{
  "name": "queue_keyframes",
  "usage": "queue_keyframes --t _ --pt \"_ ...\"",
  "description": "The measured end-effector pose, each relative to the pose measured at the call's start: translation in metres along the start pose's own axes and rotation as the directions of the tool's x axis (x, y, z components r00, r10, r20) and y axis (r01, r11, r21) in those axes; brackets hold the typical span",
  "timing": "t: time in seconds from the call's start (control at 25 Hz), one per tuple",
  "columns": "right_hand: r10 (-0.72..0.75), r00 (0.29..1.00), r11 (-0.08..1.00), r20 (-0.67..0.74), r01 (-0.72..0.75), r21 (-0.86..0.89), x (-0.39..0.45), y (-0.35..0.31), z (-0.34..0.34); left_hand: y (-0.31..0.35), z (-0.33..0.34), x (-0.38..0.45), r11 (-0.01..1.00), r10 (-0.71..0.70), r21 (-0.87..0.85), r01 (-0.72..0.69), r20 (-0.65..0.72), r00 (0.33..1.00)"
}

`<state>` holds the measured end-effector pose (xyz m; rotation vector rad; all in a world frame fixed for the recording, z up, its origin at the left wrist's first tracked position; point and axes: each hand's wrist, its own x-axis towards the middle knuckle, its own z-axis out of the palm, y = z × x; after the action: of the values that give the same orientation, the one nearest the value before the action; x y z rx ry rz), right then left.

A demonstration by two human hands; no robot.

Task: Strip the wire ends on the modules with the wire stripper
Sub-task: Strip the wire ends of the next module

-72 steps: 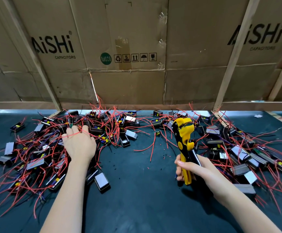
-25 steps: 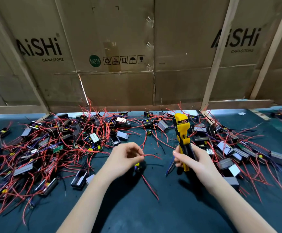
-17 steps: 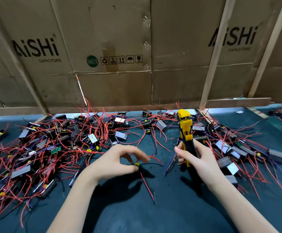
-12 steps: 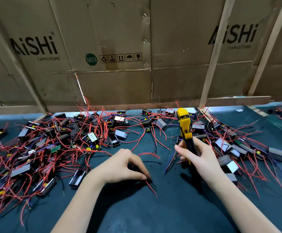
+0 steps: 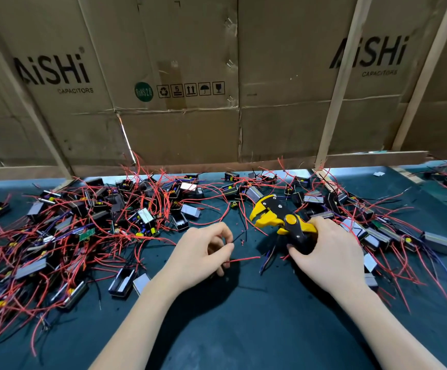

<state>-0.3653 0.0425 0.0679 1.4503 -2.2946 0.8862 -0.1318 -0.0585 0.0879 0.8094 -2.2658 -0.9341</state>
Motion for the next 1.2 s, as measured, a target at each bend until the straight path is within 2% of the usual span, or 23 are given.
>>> queue_keyframes --t 0.08,0.2,0.6,0.92,1.2 --pt "-0.049 0.999 0.996 0.020 0.051 -0.076 0.001 0.002 0.001 0.001 0.002 0.000 0.999 0.011 -0.052 -0.013 -0.022 1.000" --pt "-0.101 0.995 0.990 0.000 0.100 -0.102 -0.001 0.001 0.003 0.000 0.005 0.000 0.996 0.014 -0.093 -0.017 -0.038 0.999" --pt "-0.223 0.969 0.968 -0.105 0.207 -0.138 -0.003 -0.003 0.007 -0.003 0.020 0.001 0.999 0.001 -0.052 -0.002 -0.029 1.000" --pt "-0.237 0.959 0.964 -0.154 0.213 -0.157 -0.004 -0.006 0.007 -0.002 0.020 0.002 0.995 -0.045 -0.091 0.042 -0.028 0.999" --pt "-0.215 0.973 0.961 -0.088 0.194 -0.197 -0.005 -0.010 0.003 -0.002 0.019 0.002 0.992 -0.069 -0.109 0.064 -0.043 0.997"
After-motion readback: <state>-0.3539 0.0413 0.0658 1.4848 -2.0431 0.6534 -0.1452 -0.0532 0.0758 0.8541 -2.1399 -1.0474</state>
